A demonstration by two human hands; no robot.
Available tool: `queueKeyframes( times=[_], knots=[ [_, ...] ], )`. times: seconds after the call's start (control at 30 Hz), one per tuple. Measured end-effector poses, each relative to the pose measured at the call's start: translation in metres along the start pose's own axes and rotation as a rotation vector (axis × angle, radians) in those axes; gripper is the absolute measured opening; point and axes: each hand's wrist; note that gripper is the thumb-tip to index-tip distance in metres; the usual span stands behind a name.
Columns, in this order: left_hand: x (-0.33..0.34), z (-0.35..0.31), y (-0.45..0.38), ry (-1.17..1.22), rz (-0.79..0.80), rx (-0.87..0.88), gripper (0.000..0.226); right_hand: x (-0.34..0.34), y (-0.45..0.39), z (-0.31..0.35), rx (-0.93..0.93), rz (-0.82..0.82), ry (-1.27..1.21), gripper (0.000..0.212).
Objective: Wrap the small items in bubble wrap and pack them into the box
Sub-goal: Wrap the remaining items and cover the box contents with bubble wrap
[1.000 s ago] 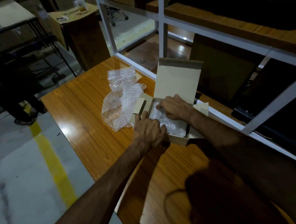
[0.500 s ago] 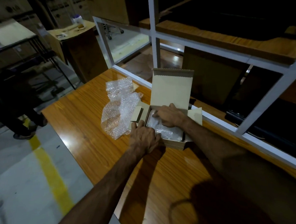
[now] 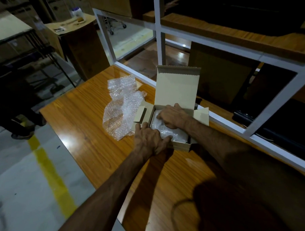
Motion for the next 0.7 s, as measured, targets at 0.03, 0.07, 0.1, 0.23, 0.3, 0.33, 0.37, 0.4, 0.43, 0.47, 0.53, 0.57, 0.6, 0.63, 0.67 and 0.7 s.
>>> queueKeyframes(
  times=[0.03, 0.07, 0.1, 0.23, 0.3, 0.33, 0.37, 0.4, 0.43, 0.47, 0.53, 0.57, 0.6, 0.63, 0.67, 0.7],
  knots=[
    [-0.001, -0.001, -0.002, -0.009, 0.020, 0.002, 0.080, -0.001, -0.001, 0.002, 0.002, 0.012, 0.019, 0.032],
    [-0.002, -0.001, -0.003, -0.020, 0.040, 0.004, 0.082, -0.001, -0.002, 0.005, 0.006, 0.020, 0.037, 0.031],
    [-0.003, -0.001, -0.004, -0.029, 0.060, 0.006, 0.086, 0.000, -0.002, 0.008, 0.016, 0.028, 0.052, 0.031],
    [-0.004, 0.000, -0.006, -0.054, 0.073, 0.021, 0.091, 0.005, 0.002, 0.012, 0.022, -0.007, 0.032, 0.040],
    [-0.004, 0.001, 0.002, -0.038, 0.025, 0.019, 0.085, 0.004, 0.012, 0.006, 0.008, -0.063, -0.082, 0.045],
    [-0.002, 0.003, 0.007, -0.039, -0.010, 0.025, 0.081, 0.006, 0.018, 0.002, 0.004, -0.087, -0.121, 0.048],
    [-0.001, 0.005, 0.012, -0.044, -0.044, 0.038, 0.075, 0.010, 0.025, -0.002, 0.008, -0.102, -0.136, 0.051],
    [0.000, 0.006, 0.017, -0.048, -0.078, 0.057, 0.068, 0.015, 0.030, -0.005, 0.010, -0.119, -0.141, 0.052],
    [0.001, 0.007, 0.021, -0.049, -0.105, 0.075, 0.061, 0.020, 0.033, -0.007, 0.008, -0.142, -0.149, 0.053],
    [0.002, 0.007, 0.024, -0.050, -0.121, 0.093, 0.056, 0.024, 0.035, -0.008, 0.003, -0.160, -0.164, 0.053],
    [0.002, 0.005, 0.025, -0.050, -0.124, 0.110, 0.053, 0.028, 0.037, -0.006, -0.006, -0.152, -0.187, 0.053],
    [0.002, 0.002, 0.024, -0.050, -0.121, 0.106, 0.053, 0.028, 0.036, -0.004, -0.014, -0.140, -0.171, 0.052],
    [0.002, 0.001, 0.022, -0.048, -0.108, 0.098, 0.054, 0.026, 0.035, -0.002, -0.026, -0.128, -0.140, 0.052],
    [0.001, -0.001, 0.020, -0.035, -0.087, 0.087, 0.055, 0.024, 0.033, 0.000, -0.038, -0.117, -0.105, 0.051],
    [0.002, -0.001, 0.018, -0.013, -0.064, 0.074, 0.056, 0.021, 0.031, 0.002, -0.046, -0.100, -0.071, 0.051],
    [0.001, -0.002, 0.017, 0.010, -0.042, 0.062, 0.058, 0.020, 0.028, 0.004, -0.049, -0.080, -0.037, 0.051]
  ],
)
Point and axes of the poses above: each hand's wrist, its own y-axis away from the middle knuckle, its own x-axis out of the palm, z = x × y, and after that the axes turned 6 degrees about -x, right-handed
